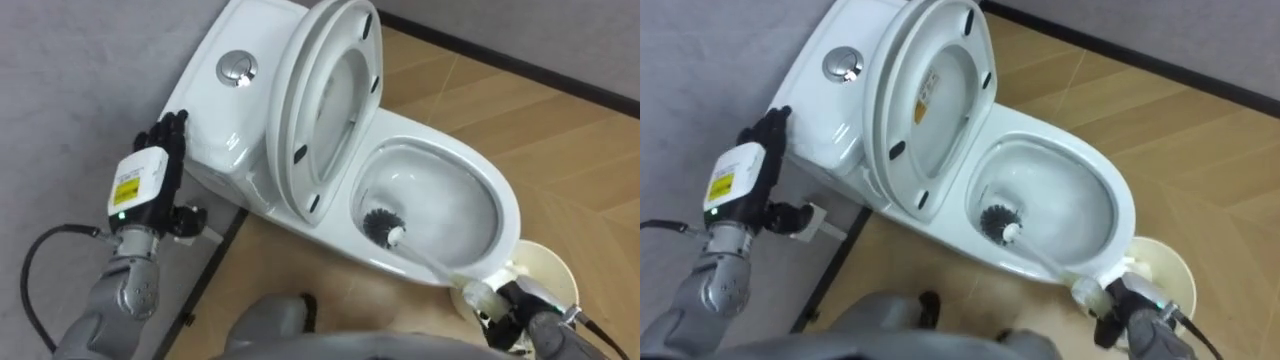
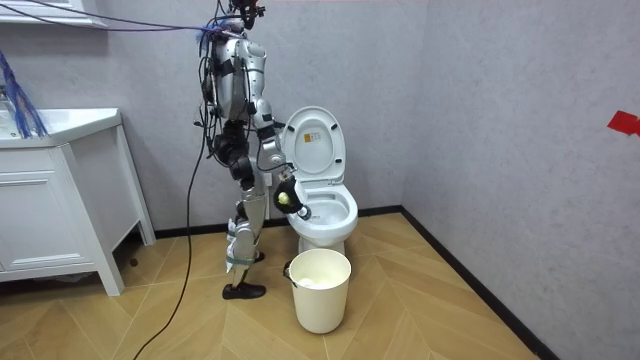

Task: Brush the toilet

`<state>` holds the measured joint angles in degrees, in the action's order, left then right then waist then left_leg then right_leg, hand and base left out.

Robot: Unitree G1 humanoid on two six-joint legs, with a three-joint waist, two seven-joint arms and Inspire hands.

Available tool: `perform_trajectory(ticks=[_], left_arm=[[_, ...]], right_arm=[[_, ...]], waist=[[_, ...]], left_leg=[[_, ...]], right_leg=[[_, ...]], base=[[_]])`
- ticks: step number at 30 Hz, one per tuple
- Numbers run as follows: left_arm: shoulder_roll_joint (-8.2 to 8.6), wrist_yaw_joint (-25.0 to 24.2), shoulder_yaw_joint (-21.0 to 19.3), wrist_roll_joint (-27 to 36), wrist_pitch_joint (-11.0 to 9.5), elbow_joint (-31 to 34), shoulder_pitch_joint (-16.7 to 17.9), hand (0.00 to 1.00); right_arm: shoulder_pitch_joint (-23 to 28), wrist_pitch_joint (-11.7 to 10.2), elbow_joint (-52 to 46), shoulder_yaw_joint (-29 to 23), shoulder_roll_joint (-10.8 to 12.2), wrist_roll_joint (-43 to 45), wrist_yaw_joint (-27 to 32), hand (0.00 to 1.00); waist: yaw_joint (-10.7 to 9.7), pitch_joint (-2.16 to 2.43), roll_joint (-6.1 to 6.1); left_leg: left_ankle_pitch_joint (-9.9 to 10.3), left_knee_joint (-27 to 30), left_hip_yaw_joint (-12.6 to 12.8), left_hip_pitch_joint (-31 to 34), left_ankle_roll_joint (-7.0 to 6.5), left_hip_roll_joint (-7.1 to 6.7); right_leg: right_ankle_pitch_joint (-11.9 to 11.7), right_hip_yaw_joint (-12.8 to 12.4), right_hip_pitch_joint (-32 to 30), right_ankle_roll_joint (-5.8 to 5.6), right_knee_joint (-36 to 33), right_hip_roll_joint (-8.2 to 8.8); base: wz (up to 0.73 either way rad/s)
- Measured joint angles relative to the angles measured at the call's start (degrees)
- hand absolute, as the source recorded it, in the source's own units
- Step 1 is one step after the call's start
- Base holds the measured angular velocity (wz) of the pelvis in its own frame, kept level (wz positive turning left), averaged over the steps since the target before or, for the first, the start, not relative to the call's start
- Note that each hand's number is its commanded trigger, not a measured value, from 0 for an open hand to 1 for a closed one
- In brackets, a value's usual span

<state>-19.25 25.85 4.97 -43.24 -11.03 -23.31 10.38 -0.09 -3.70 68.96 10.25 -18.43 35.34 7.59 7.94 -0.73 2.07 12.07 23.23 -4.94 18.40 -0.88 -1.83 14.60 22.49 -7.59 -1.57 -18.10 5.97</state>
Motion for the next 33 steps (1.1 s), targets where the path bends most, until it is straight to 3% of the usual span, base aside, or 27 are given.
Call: perform_trajectory(ticks=[2, 6, 10, 13, 17, 23, 26, 30, 33], left_arm=[[-0.04, 1.59, 0.26, -0.1, -0.32, -1.1, -1.57, 0.0], [-0.57, 3.4, 2.22, -0.19, -0.6, -3.2, -5.67, 0.0], [-2.03, 4.02, 4.36, -0.16, 0.03, -5.94, -9.66, 0.0], [-2.69, 5.4, 4.65, -0.22, 0.61, -6.14, -11.01, 0.0], [-4.12, 8.73, 6.52, -0.1, 1.2, -7.11, -13.58, 0.0], [-6.69, 12.83, 11.94, 2.51, 2.55, -8.95, -19.37, 0.0], [-7.01, 14.38, 12.91, 3.48, 3.1, -9.56, -21.25, 0.0], [-7.22, 16.44, 14.38, 5.03, 3.43, -11.05, -24.03, 0.0], [-7.88, 18.45, 14.53, 5.5, 3.43, -11.0, -25.76, 0.0]], right_arm=[[-2.46, 0.06, 1.74, 1.75, -0.6, -1.54, 0.14, 1.0], [-7.11, 0.27, 2.15, 5.13, -3.32, -1.52, 0.38, 1.0], [-10.6, 1.84, 1.55, 7.1, -4.15, -1.24, 0.54, 1.0], [-12.89, 2.36, -0.56, 8.89, -5.39, -1.04, 0.38, 1.0], [-17.12, 2.56, -1.98, 12.26, -8.78, 0.82, 0.18, 1.0], [-22.86, 3.96, -2.95, 16.16, -11.77, 1.15, -0.2, 1.0], [-26.02, 4.26, -3.13, 17.83, -12.26, 1.44, -0.07, 1.0], [-27.09, 4.48, -5.2, 19.09, -13.42, 1.2, 0.84, 1.0], [-28.66, 4.63, -5.18, 19.5, -13.94, 0.36, 1.54, 1.0]], waist=[[0.22, -0.11, 0.06], [0.57, -1.11, 0.62], [0.55, -1.4, 0.56], [0.62, -1.6, 0.2], [0.72, -1.85, -0.17], [2.13, -2.27, -0.81], [2.23, -2.36, -0.88], [2.33, -2.92, -1.21], [2.4, -3.62, -1.56]], left_leg=[[-0.08, 1.0, 0.04, 2.45, -0.13, 0.07], [-0.21, 4.23, 0.24, 8.13, -0.37, 0.06], [-0.32, 6.4, 0.31, 12.99, -0.4, 0.01], [-1.3, 6.81, 1.82, 16.16, -0.48, 0.03], [-2.17, 8.49, 2.71, 21.38, -0.44, 0.11], [-4.25, 8.45, 2.35, 26.02, 0.02, 0.33], [-5.08, 8.43, 2.34, 28.11, 0.25, 0.19], [-5.64, 8.49, 2.17, 30.39, 0.57, 0.2], [-6.47, 8.57, 2.21, 32.58, 0.81, 0.26]], right_leg=[[0.01, -0.4, -3.0, 0.01, -1.9, 0.22], [0.51, -0.3, -9.43, 0.58, -6.92, 1.31], [1.72, -0.53, -15.2, 1.28, -11.85, 2.6], [1.99, -2.02, -19.68, 1.7, -13.93, 3.14], [2.13, -2.0, -25.57, 2.61, -16.95, 4.01], [1.26, -2.21, -30.78, 3.63, -17.95, 3.93], [1.02, -2.3, -33.24, 4.1, -18.87, 4.28], [1.07, -1.94, -35.69, 4.7, -20.3, 4.76], [0.78, -1.93, -38.29, 5.29, -21.08, 4.87]], base=[[-0.07], [-0.06], [-0.03], [-0.14], [-0.07], [0.03], [0.0], [0.03], [0.01]])
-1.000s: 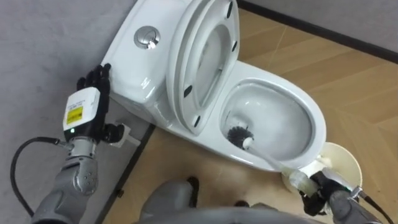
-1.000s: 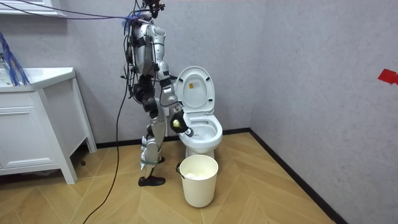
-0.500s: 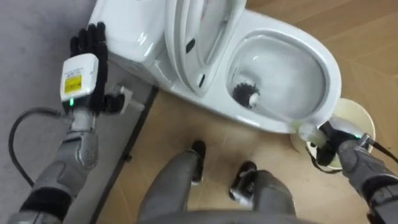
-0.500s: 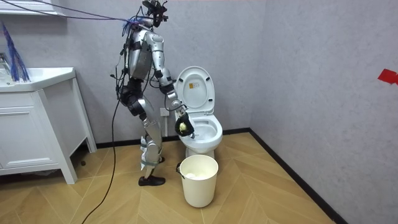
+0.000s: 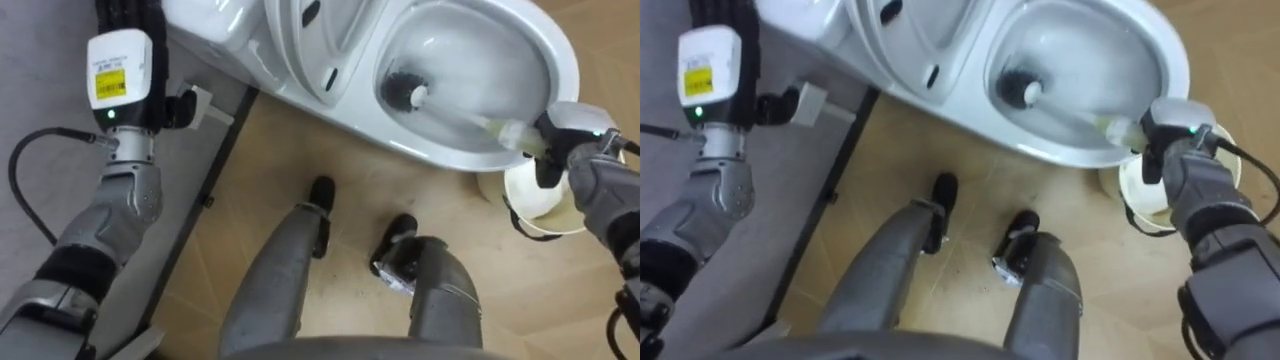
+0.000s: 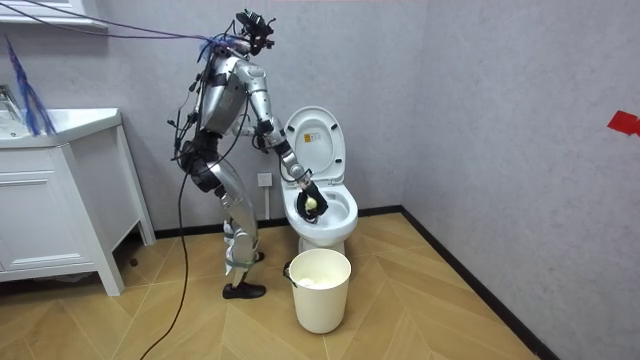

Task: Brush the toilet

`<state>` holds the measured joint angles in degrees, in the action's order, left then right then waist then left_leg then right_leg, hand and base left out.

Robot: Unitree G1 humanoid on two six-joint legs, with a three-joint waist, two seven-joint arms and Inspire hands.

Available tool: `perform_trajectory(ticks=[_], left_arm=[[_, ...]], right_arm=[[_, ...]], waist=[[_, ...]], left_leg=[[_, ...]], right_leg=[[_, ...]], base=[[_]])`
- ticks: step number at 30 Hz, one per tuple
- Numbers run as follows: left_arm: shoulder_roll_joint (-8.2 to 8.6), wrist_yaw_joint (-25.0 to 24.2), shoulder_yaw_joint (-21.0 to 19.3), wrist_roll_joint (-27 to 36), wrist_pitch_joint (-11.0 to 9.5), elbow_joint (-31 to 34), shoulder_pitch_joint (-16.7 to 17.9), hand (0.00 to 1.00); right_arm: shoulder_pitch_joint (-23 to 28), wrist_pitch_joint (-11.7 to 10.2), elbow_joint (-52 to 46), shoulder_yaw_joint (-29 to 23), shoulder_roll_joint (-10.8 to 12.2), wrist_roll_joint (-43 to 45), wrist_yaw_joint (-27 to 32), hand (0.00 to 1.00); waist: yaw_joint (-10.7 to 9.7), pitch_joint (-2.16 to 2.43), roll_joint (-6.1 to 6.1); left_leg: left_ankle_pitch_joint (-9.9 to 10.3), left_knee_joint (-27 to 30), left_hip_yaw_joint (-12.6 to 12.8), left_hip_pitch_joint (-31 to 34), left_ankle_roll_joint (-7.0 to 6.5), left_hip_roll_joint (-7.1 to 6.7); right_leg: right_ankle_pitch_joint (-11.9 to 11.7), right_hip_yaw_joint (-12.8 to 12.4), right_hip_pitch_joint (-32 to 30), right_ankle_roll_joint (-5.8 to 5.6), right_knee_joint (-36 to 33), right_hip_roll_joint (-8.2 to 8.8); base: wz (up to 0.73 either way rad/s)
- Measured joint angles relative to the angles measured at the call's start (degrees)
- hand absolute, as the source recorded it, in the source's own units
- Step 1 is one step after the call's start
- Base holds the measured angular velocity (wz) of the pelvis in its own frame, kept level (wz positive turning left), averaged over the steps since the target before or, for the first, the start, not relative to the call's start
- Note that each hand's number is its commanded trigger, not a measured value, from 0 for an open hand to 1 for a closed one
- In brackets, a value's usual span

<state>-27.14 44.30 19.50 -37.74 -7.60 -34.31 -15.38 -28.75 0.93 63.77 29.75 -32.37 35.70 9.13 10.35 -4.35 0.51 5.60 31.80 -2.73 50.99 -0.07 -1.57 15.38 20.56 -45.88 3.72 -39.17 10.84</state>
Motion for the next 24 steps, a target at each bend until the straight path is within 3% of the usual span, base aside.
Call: perform_trajectory(ticks=[4, 8, 12, 20, 24], left_arm=[[-1.1, 0.8, 0.34, 0.11, 0.0, -0.1, -1.72, 0.0], [-1.42, 2.54, 1.0, 1.39, 1.09, -0.7, -2.93, 0.0], [-2.43, 5.3, 0.5, 1.77, 1.37, -0.41, -3.79, 0.0], [-2.95, 6.22, -1.55, -1.3, 3.62, -1.68, -4.28, 0.0], [-2.96, 4.98, -1.62, -2.69, 5.15, -1.74, -4.36, 0.0]], right_arm=[[-2.13, 0.17, 0.07, 0.45, -0.02, -5.0, 0.19, 1.0], [-4.46, -0.08, 0.01, 0.13, 0.03, -16.17, 0.8, 1.0], [-6.75, -0.16, -0.07, -4.31, -0.07, -23.94, 2.05, 1.0], [-8.06, -0.78, -1.04, -6.81, -0.07, -23.69, 2.26, 1.0], [-7.3, -0.32, -3.41, -6.8, -0.02, -17.12, 2.31, 1.0]], waist=[[0.05, -0.16, -0.2], [-0.65, -0.31, -0.43], [-2.44, -0.86, -2.0], [-5.1, -0.83, -2.73], [-4.96, -0.67, -2.43]], left_leg=[[-0.95, 0.48, -0.03, 2.11, 0.33, 0.13], [-1.34, 0.69, 0.12, 3.29, 0.52, 0.39], [-2.04, 1.46, 0.14, 4.74, 0.66, 0.14], [-2.15, 3.05, 0.31, 5.62, 0.64, 0.28], [-2.06, 3.77, 0.93, 5.17, 0.39, 0.46]], right_leg=[[-0.45, -0.01, -2.4, 0.72, -0.87, 0.0], [-0.59, -0.13, -3.71, 1.06, -1.75, -0.03], [-0.49, -0.47, -5.6, 1.32, -3.24, 0.32], [-0.86, -1.17, -6.39, 1.3, -4.61, 0.26], [-1.41, -1.6, -5.94, 0.99, -4.58, 0.09]], base=[[0.0], [-0.02], [0.05], [-0.03], [-0.08]])
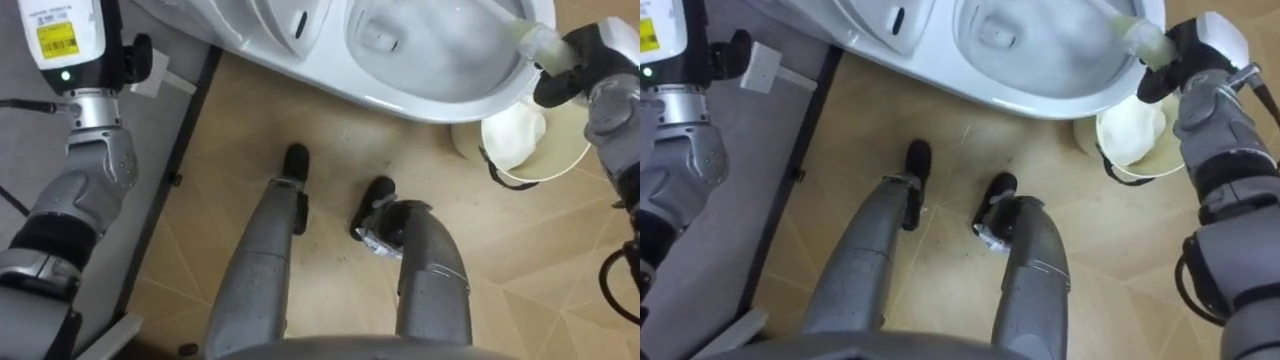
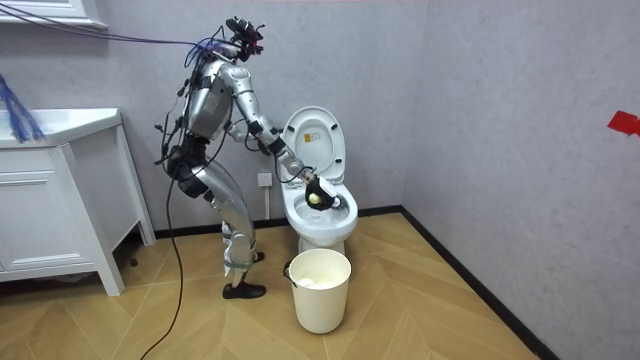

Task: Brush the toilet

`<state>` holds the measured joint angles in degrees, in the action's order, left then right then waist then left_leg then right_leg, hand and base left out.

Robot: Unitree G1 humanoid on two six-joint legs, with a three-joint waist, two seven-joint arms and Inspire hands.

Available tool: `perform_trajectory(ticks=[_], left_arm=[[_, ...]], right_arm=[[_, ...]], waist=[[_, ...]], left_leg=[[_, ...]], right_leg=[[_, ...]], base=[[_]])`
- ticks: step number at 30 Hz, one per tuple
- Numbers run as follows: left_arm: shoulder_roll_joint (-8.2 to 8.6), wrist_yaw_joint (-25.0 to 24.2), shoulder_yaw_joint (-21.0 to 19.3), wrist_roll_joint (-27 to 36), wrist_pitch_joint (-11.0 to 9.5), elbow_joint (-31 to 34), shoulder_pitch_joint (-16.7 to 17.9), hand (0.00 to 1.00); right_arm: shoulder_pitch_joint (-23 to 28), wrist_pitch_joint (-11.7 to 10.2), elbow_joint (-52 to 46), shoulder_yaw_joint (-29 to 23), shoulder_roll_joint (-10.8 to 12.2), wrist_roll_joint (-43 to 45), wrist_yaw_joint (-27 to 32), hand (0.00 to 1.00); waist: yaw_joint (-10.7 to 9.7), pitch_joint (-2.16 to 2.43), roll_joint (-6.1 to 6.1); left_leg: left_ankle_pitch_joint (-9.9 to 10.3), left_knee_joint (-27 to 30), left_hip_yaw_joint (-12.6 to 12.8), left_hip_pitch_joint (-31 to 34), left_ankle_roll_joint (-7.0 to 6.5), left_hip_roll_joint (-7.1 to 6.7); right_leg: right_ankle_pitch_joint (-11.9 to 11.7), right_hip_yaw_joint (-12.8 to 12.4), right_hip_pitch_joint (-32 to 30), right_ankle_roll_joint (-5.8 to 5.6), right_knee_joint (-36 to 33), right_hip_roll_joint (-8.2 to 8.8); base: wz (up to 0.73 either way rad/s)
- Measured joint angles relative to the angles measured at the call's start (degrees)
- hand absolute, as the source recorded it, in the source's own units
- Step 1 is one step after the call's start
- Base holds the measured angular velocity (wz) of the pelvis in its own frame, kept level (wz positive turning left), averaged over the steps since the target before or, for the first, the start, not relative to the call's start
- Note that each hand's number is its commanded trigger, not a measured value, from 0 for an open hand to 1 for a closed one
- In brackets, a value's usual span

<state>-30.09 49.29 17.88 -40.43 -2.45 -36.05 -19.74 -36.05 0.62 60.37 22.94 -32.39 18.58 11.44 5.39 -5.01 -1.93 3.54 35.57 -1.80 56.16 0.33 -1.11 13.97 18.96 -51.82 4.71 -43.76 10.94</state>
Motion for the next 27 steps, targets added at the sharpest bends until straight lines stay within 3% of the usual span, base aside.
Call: perform_trajectory(ticks=[3, 5, 9, 12, 19, 25, 27], left_arm=[[0.3, -1.89, 0.59, -1.07, 1.15, 0.06, -0.3, 0.0], [0.31, -3.62, 1.7, -0.98, 1.75, 0.06, -0.42, 0.0], [0.46, -6.89, 3.1, -1.03, 2.56, 0.01, 0.26, 0.0], [0.27, -7.75, 2.82, -0.23, 2.63, 0.71, 2.18, 0.0], [0.14, -7.1, 2.21, 2.6, 2.9, 2.13, 4.81, 0.0], [0.15, -6.97, 3.02, 2.45, 2.72, 2.13, 4.73, 0.0], [0.15, -6.96, 4.23, 2.63, 2.48, 1.93, 3.9, 0.0]], right_arm=[[3.14, 0.44, -4.28, 0.84, 0.21, 7.03, 0.0, 1.0], [4.46, 1.05, -6.45, 2.92, 0.4, 12.09, -0.87, 1.0], [8.79, 4.98, -12.39, 4.8, 0.41, 20.9, -3.5, 1.0], [13.0, 6.87, -17.93, 4.88, 0.25, 23.69, -3.84, 1.0], [19.42, 10.32, -25.21, 4.88, 0.46, 24.68, -5.08, 1.0], [14.58, 9.23, -11.19, 7.32, -0.21, 23.97, -5.24, 1.0], [12.68, 7.73, -6.64, 7.46, -1.35, 22.29, -4.74, 1.0]], waist=[[1.4, 0.19, 0.7], [1.86, 0.18, 1.86], [3.18, 1.2, 4.82], [3.05, 1.97, 6.2], [2.78, 1.94, 6.8], [4.21, 1.8, 7.55], [4.37, 1.76, 7.75]], left_leg=[[0.23, 0.16, 0.14, -0.99, -0.29, 0.36], [0.32, -0.05, -0.04, -1.93, -0.39, 0.42], [0.59, -0.41, 0.05, -2.89, -0.6, 0.81], [0.87, -0.74, 0.26, -3.03, -0.6, 1.4], [1.04, -2.03, 0.96, -3.43, -0.22, 2.41], [1.09, -2.25, 1.28, -4.06, -0.29, 2.35], [1.12, -2.49, 1.17, -3.99, -0.36, 1.81]], right_leg=[[-0.15, 0.37, 1.33, -0.26, 0.67, -0.22], [-0.19, 0.96, 2.64, -0.39, 1.27, -0.52], [-0.97, 0.77, 3.86, -0.88, 3.17, -1.25], [-1.57, 0.61, 4.26, -1.0, 4.6, -2.04], [-2.11, -0.07, 4.48, -0.83, 6.53, -3.09], [-2.12, -0.26, 4.91, -0.52, 6.83, -2.98], [-1.79, 0.01, 4.7, -0.37, 6.27, -2.24]], base=[[-0.09], [0.0], [-0.09], [-0.15], [-0.08], [0.01], [0.14]])
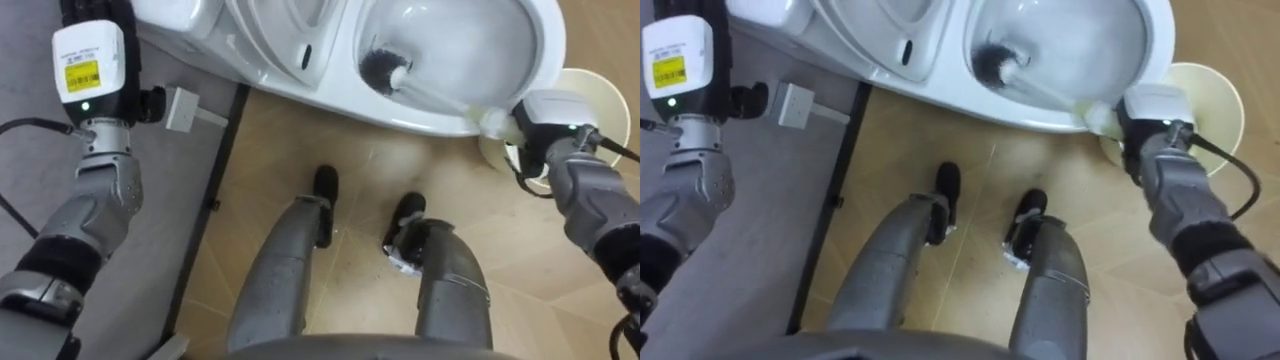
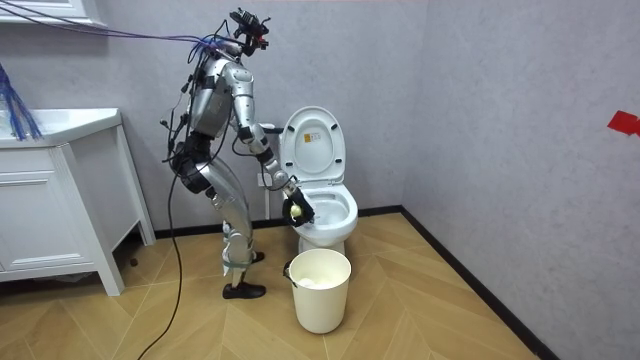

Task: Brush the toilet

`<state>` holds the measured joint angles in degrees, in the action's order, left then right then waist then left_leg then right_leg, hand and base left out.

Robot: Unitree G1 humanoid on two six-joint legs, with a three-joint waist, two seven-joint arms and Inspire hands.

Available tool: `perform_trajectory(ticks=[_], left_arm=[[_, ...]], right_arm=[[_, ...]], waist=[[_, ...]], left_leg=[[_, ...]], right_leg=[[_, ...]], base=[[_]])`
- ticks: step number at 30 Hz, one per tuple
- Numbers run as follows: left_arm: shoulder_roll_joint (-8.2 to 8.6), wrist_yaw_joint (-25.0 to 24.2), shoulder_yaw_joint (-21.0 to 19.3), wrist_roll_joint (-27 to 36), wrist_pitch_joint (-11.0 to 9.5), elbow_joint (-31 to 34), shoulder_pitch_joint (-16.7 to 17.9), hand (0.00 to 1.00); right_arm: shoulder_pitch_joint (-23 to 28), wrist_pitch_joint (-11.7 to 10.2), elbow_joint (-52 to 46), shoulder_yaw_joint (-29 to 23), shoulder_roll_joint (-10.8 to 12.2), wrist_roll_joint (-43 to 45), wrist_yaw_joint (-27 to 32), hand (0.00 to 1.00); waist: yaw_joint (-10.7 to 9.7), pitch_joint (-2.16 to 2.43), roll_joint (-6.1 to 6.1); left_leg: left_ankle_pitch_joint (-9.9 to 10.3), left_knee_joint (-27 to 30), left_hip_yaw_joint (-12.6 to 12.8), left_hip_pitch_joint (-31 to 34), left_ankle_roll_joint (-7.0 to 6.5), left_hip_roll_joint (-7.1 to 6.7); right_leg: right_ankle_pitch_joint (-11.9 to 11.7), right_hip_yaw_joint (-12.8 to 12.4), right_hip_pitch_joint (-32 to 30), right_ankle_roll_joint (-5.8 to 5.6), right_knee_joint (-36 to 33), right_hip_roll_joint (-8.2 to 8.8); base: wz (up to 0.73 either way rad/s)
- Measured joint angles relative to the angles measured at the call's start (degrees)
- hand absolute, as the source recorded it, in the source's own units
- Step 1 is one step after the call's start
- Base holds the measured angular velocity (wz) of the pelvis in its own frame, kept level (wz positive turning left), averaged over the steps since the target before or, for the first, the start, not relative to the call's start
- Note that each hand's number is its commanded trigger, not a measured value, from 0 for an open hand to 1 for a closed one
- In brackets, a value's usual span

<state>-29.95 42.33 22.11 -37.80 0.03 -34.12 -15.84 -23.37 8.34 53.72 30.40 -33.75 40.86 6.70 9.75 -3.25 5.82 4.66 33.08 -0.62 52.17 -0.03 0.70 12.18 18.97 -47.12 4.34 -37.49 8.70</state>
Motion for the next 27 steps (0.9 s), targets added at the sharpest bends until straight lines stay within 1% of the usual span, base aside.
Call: perform_trajectory(ticks=[1, 2, 3, 4, 5, 6, 7, 9, 13, 15, 16, 17, 19, 21, 22, 24, 26, 27], left_arm=[[0.01, -0.02, 0.31, 0.0, -0.03, 0.0, -0.34, 0.0], [0.0, -0.09, 0.56, -0.05, -0.1, -0.12, -1.26, 0.0], [0.01, -0.23, 0.57, -0.32, -0.24, -0.18, -2.16, 0.0], [0.01, -0.27, 0.57, -0.5, -0.31, -0.16, -2.43, 0.0], [0.01, -0.31, 0.57, -0.61, -0.55, -0.12, -2.86, 0.0], [0.02, -0.37, 0.57, -0.65, -0.93, -0.12, -3.16, 0.0], [0.02, -0.37, 0.57, -0.65, -1.1, -0.14, -3.33, 0.0], [0.02, -0.32, 0.56, -0.58, -1.62, -0.25, -4.18, 0.0], [0.03, -0.17, 0.63, -0.46, -1.98, -0.24, -4.65, 0.0], [0.05, -0.09, 0.99, 0.03, -1.99, -0.22, -4.8, 0.0], [0.06, -0.02, 1.35, 0.15, -1.98, -0.21, -5.1, 0.0], [0.05, 0.01, 1.62, 0.27, -1.99, -0.25, -5.36, 0.0], [0.05, 0.06, 2.01, 0.79, -1.99, -0.27, -5.73, 0.0], [0.05, 1.09, 2.01, 1.08, -1.92, -0.32, -5.78, 0.0], [0.05, 1.31, 1.99, 1.09, -1.87, -0.39, -5.83, 0.0], [0.05, 2.34, 1.98, 1.74, -1.85, -0.72, -6.03, 0.0], [0.05, 3.31, 2.19, 2.12, -1.86, -0.77, -6.44, 0.0], [0.04, 3.68, 2.15, 1.66, -1.65, -0.78, -6.65, 0.0]], right_arm=[[-0.72, -0.59, 1.2, 0.13, -0.28, -0.58, -0.01, 1.0], [-2.91, -1.75, 4.64, 0.49, -0.48, -2.17, -0.09, 1.0], [-5.05, -2.44, 7.05, 0.52, -0.74, -2.62, -0.25, 1.0], [-5.83, -2.61, 7.96, 0.52, -1.0, -2.62, -0.25, 1.0], [-6.98, -2.89, 8.96, 0.51, -1.54, -2.61, -0.15, 1.0], [-7.78, -3.3, 10.01, 0.51, -1.86, -2.56, -0.1, 1.0], [-8.18, -3.5, 10.33, 0.53, -1.97, -2.44, -0.17, 1.0], [-9.57, -3.63, 11.0, 1.56, -2.43, -2.28, -0.46, 1.0], [-10.69, -3.42, 11.0, 3.08, -3.0, -2.36, -0.64, 1.0], [-11.02, -3.42, 11.22, 4.32, -3.14, -4.62, -0.59, 1.0], [-10.96, -3.48, 11.45, 4.84, -3.15, -7.03, -0.56, 1.0], [-10.79, -3.55, 11.92, 5.04, -2.96, -9.45, -0.55, 1.0], [-10.9, -3.81, 13.2, 4.44, -1.92, -12.36, -0.32, 1.0], [-11.2, -4.05, 13.93, 3.98, -0.17, -15.08, 0.98, 1.0], [-11.21, -4.09, 14.01, 3.75, 0.26, -15.98, 1.31, 1.0], [-11.82, -4.84, 14.09, 1.39, 1.8, -19.74, 2.8, 1.0], [-13.27, -5.0, 14.09, -0.14, 2.26, -22.43, 4.53, 1.0], [-14.29, -4.68, 14.17, -0.76, 2.22, -22.5, 5.59, 1.0]], waist=[[-0.02, -0.04, -0.06], [0.07, -0.21, -0.31], [0.2, -0.37, -0.56], [0.19, -0.4, -0.59], [0.19, -0.46, -0.69], [0.29, -0.61, -0.92], [0.41, -0.7, -1.05], [1.04, -1.13, -1.7], [1.28, -1.29, -1.95], [1.21, -1.29, -1.95], [1.21, -1.3, -1.96], [1.1, -1.35, -2.04], [0.88, -1.42, -2.14], [0.5, -1.54, -2.33], [0.43, -1.56, -2.36], [0.01, -1.62, -2.5], [-0.13, -1.65, -2.56], [-0.33, -1.79, -2.86]], left_leg=[[0.01, -0.06, -0.09, 0.01, -0.05, -0.29], [0.07, 0.08, -0.06, 0.16, -0.2, -0.61], [-0.01, 0.21, -0.02, 0.44, -0.36, -1.05], [-0.01, 0.2, -0.02, 0.63, -0.37, -1.31], [-0.04, 0.33, -0.01, 1.03, -0.42, -1.56], [-0.04, 0.48, 0.04, 1.29, -0.43, -1.71], [-0.04, 0.48, 0.1, 1.38, -0.43, -1.74], [-0.03, 0.71, 0.47, 1.87, -0.42, -1.62], [-0.02, 0.92, 0.48, 2.31, -0.4, -1.59], [-0.02, 0.88, 0.4, 2.31, -0.42, -1.73], [-0.03, 0.93, 0.28, 2.36, -0.42, -2.17], [-0.04, 1.07, 0.09, 2.36, -0.43, -2.5], [0.05, 1.48, 0.04, 2.44, -0.55, -2.6], [0.06, 1.71, 0.04, 2.61, -0.55, -2.57], [0.06, 1.81, 0.02, 2.7, -0.55, -2.53], [0.11, 2.32, 0.13, 3.4, -0.62, -2.49], [0.14, 2.79, 0.34, 4.21, -0.71, -2.56], [0.12, 3.26, 0.58, 4.41, -0.73, -2.74]], right_leg=[[0.27, 0.0, -0.12, -0.08, -0.5, 0.28], [0.65, -0.28, -0.53, -0.21, -1.33, 0.64], [1.08, -0.21, -1.2, -0.14, -2.26, 1.35], [1.31, -0.26, -1.58, -0.19, -2.73, 1.69], [1.86, -0.22, -2.26, -0.18, -3.73, 2.4], [2.25, -0.34, -2.78, -0.18, -4.49, 2.81], [2.33, -0.35, -2.95, -0.15, -4.65, 2.91], [2.53, -0.54, -3.66, 0.09, -5.15, 3.02], [2.58, -0.65, -4.1, 0.11, -5.35, 2.97], [2.61, -0.55, -4.07, 0.06, -5.38, 3.11], [2.64, -0.35, -4.0, 0.02, -5.46, 3.23], [2.89, -0.38, -3.99, -0.12, -5.95, 3.42], [3.25, -0.43, -4.02, -0.23, -6.47, 3.45], [3.24, -0.41, -4.1, -0.23, -6.49, 3.41], [3.24, -0.39, -4.13, -0.22, -6.51, 3.32], [3.28, -0.81, -4.77, -0.27, -7.07, 3.33], [3.3, -1.21, -5.77, -0.28, -7.91, 3.54], [3.42, -1.46, -6.36, -0.28, -8.76, 4.08]], base=[[0.2], [0.19], [0.17], [0.2], [0.2], [0.16], [0.05], [-0.02], [0.0], [0.02], [0.1], [0.15], [0.09], [0.0], [0.0], [0.0], [0.0], [0.0]])
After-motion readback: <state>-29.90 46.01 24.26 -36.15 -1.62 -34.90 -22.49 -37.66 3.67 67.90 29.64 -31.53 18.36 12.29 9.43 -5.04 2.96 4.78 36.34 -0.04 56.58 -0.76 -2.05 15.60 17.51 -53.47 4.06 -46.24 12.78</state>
